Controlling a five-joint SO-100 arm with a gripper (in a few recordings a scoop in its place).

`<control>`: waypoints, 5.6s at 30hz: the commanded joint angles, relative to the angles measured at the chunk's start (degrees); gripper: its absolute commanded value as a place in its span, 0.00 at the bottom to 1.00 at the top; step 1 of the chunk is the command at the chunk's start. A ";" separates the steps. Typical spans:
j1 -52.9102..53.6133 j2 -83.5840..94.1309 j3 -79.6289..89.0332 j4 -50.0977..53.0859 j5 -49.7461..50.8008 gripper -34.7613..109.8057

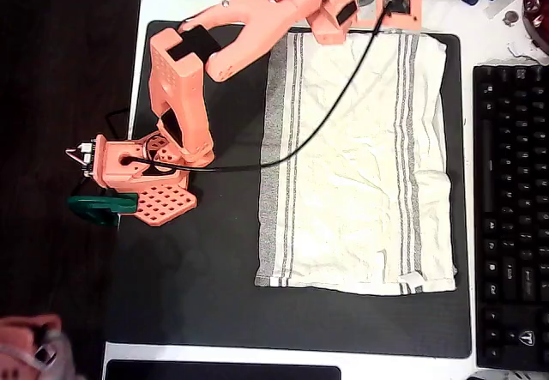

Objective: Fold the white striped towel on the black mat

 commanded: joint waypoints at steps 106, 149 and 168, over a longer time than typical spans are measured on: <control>-3.16 -16.00 -34.80 15.56 -13.36 0.24; 69.52 36.39 40.17 -20.21 -38.23 0.30; 69.79 58.01 53.17 -9.14 -35.68 0.38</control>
